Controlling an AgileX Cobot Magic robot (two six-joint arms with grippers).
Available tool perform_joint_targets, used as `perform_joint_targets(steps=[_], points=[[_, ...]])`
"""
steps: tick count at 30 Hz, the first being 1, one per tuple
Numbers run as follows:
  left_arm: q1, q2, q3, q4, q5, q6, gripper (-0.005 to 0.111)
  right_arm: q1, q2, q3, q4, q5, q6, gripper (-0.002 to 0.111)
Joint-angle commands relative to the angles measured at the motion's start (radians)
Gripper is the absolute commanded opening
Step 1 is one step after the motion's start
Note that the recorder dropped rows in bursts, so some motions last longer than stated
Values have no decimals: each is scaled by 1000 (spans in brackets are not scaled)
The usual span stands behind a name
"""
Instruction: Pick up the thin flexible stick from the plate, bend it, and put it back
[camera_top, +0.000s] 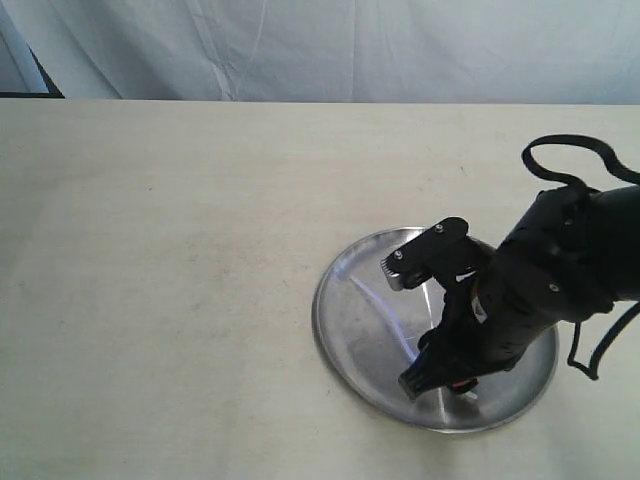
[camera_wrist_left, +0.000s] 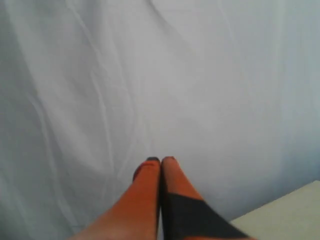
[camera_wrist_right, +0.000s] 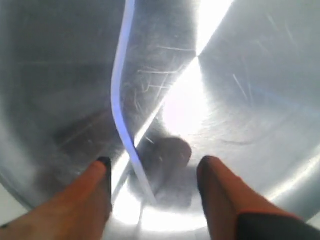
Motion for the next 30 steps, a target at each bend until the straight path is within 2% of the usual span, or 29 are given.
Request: perform_joint_targets(steps=[1, 6, 13, 19, 26, 30], points=[[-6, -6, 1, -97, 196, -2, 0, -4, -85, -4, -1, 69, 19, 39], [-6, -6, 1, -117, 240, -2, 0, -4, -267, -4, 18, 144, 19, -1], [-6, -6, 1, -117, 233, -2, 0, -4, -579, -4, 184, 116, 19, 0], [-6, -6, 1, -117, 233, -2, 0, -4, -732, -4, 284, 99, 19, 0], [-6, -6, 1, -117, 233, -2, 0, -4, -828, 5, 246, 81, 11, 0], [-6, -6, 1, -117, 233, -2, 0, -23, -911, 98, 107, -108, 11, 0]])
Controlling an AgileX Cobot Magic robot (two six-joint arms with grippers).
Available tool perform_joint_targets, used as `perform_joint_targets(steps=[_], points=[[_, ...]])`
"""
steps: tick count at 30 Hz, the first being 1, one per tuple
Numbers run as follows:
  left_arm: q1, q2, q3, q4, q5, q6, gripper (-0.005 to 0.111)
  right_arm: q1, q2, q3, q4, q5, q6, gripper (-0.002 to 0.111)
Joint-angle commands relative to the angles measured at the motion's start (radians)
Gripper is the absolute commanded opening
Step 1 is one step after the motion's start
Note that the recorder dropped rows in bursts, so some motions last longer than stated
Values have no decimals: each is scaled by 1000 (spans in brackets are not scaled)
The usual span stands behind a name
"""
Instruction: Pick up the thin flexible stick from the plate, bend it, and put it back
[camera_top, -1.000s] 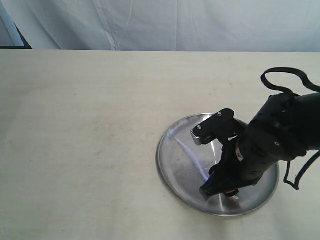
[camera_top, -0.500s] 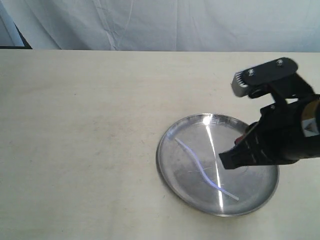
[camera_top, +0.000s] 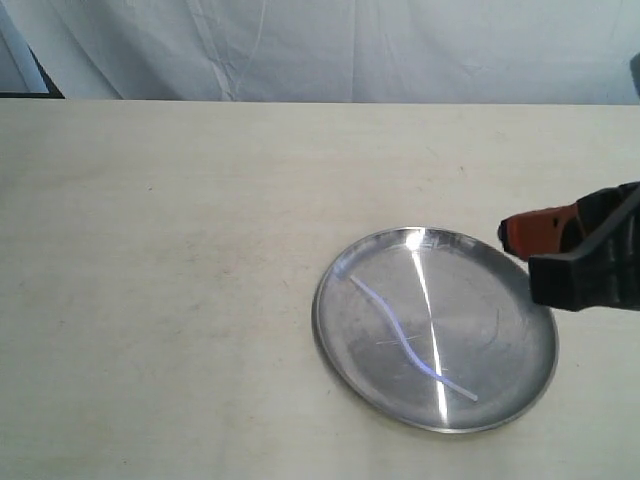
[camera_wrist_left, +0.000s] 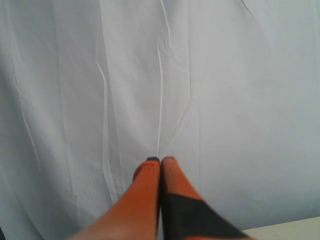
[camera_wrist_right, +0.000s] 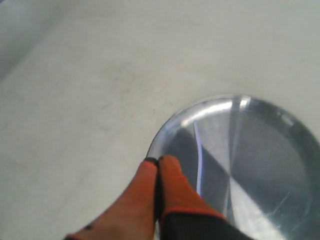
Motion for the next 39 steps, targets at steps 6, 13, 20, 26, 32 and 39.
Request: perform_joint_targets(steps=[6, 13, 20, 26, 32, 39], points=[[-6, -6, 1, -9, 10, -2, 0, -262, -250, 420, -127, -645, -6, 0], [-6, -6, 1, -9, 10, -2, 0, -430, -527, 660, -123, -825, -6, 0], [-6, -6, 1, -9, 10, -2, 0, -470, -676, 671, -97, -606, -2, 0], [-6, -6, 1, -9, 10, -2, 0, -470, -686, 671, -97, -561, -2, 0], [-6, -6, 1, -9, 10, -2, 0, -470, -686, 671, -97, -561, -2, 0], [-6, -6, 1, -9, 10, -2, 0, -470, -686, 671, -97, -561, -2, 0]])
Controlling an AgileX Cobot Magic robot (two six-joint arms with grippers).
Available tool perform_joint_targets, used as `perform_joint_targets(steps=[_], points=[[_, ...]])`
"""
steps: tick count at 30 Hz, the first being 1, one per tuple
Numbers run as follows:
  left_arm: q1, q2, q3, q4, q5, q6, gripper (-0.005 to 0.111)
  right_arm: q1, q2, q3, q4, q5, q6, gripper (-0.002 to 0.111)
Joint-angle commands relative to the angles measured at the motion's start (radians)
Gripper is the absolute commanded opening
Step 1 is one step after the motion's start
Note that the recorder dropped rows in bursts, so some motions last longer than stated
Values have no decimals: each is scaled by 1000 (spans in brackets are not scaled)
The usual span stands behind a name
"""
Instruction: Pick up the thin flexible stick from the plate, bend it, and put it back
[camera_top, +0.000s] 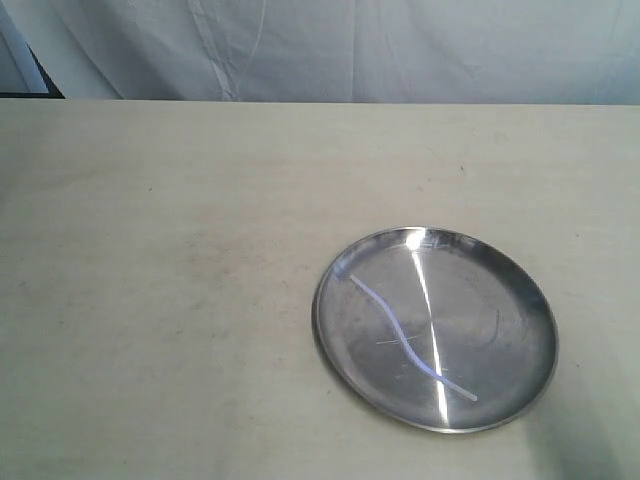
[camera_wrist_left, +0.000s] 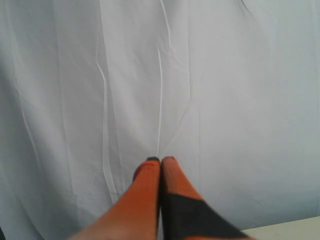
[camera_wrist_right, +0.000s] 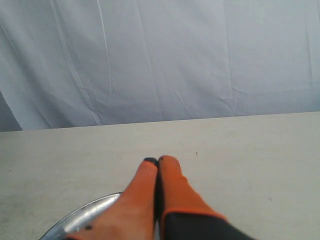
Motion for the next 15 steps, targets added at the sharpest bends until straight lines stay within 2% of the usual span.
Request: perform_joint_targets(steps=[1, 5, 9, 12, 15], points=[[-6, -6, 1, -9, 10, -2, 0, -5, -5, 1, -2, 2, 0, 0], [-6, -8, 1, -9, 14, -6, 0, -5, -5, 1, 6, 2, 0, 0], [5, -17, 1, -237, 53, -174, 0, -5, -5, 1, 6, 2, 0, 0], [64, -20, 12, -461, 161, -298, 0, -5, -5, 1, 5, 0, 0, 0], [154, -53, 98, -595, 168, -431, 0, -5, -5, 1, 5, 0, 0, 0]])
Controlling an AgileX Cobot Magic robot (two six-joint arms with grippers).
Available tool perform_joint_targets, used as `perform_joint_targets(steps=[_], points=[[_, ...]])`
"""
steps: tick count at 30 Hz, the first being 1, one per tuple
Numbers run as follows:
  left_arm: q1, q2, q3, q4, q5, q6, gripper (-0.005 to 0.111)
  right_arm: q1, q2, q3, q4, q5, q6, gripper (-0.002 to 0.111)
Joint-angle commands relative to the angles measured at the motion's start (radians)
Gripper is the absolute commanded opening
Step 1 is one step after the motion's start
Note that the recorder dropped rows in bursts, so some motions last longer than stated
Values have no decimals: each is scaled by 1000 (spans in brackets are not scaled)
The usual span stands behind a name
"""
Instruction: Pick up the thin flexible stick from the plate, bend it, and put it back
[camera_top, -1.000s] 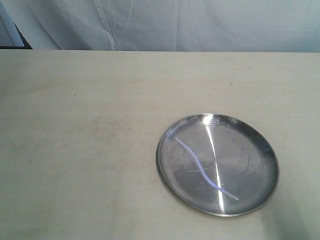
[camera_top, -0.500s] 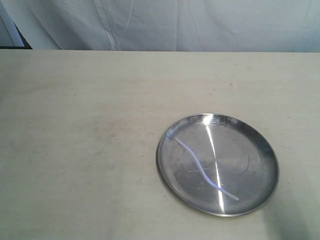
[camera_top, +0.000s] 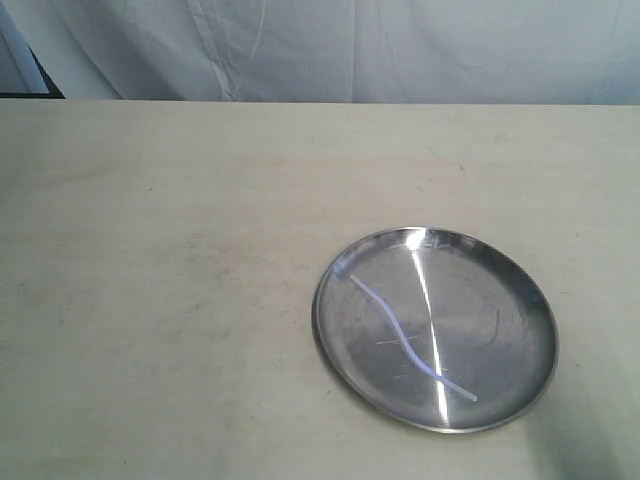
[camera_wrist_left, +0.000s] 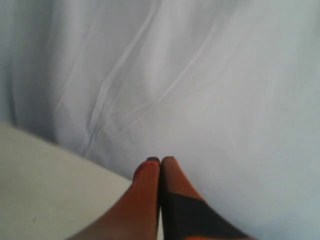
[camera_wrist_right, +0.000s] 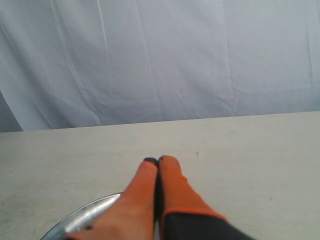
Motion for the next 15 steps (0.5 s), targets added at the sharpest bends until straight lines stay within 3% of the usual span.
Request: perform_joint_targets(steps=[1, 5, 9, 11, 15], points=[[125, -57, 127, -234, 38, -215, 0, -5, -5, 1, 1, 0, 0, 0], [327, -212, 386, -411, -239, -263, 0, -5, -5, 1, 1, 0, 0, 0], [396, -343, 513, -463, -340, -263, 0, -5, -5, 1, 1, 0, 0, 0], [447, -457, 600, -606, -344, -263, 0, -5, -5, 1, 1, 0, 0, 0], [492, -533, 683, -656, -388, -257, 0, -5, -5, 1, 1, 5, 0, 0]])
